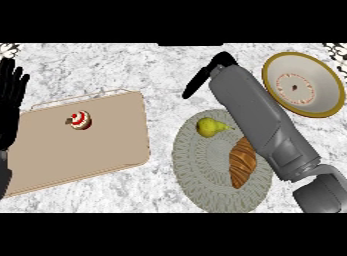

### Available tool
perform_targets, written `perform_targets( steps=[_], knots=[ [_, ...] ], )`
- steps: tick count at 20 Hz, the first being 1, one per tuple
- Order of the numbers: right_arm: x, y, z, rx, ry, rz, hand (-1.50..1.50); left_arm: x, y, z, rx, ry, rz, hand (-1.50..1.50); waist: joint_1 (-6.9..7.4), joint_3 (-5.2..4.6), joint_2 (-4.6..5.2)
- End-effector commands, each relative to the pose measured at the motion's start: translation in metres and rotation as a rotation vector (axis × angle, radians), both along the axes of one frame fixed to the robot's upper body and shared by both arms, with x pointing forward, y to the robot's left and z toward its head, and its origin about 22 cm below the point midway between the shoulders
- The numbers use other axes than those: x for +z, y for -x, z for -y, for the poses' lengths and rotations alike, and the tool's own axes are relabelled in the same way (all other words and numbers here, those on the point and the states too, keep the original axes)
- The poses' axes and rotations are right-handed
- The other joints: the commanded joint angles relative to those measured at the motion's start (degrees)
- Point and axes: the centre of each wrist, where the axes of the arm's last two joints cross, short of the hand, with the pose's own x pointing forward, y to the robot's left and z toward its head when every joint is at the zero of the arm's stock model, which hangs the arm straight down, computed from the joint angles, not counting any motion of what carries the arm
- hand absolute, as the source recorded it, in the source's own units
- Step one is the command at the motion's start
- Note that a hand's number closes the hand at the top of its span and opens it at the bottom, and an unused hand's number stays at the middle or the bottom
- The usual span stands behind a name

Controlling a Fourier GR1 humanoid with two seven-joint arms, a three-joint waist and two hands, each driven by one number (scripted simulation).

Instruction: Pick the pear from the placemat and place it in the bowl

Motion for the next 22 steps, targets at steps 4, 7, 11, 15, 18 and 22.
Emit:
perform_targets(
  steps=[4,7,11,15,18,22],
  knots=[
    [-0.019,0.006,0.002,-0.142,0.050,-0.178,-1.50,0.010,-0.004,-0.001,0.014,0.013,-0.006,0.00,-0.82,0.03,-0.08],
    [-0.033,0.012,0.001,-0.134,0.063,-0.191,-1.50,0.004,0.006,-0.007,0.012,-0.005,0.002,0.00,-0.93,0.00,-0.34],
    [-0.054,0.020,0.009,-0.150,0.046,-0.125,-1.50,0.002,0.002,-0.011,0.020,-0.004,-0.004,0.00,-0.58,0.02,0.19],
    [-0.058,0.028,0.008,-0.116,0.035,-0.109,-1.50,0.002,0.005,-0.009,0.005,-0.008,0.021,0.00,-0.31,0.03,0.17],
    [-0.053,0.031,0.019,-0.099,0.044,-0.079,-1.50,-0.002,0.010,-0.001,0.011,-0.001,-0.005,0.00,-0.53,0.03,0.01],
    [-0.062,0.035,0.006,-0.104,0.033,-0.154,-1.50,0.005,0.002,-0.001,0.001,-0.006,0.016,0.00,-0.07,0.02,0.27]
  ],
)
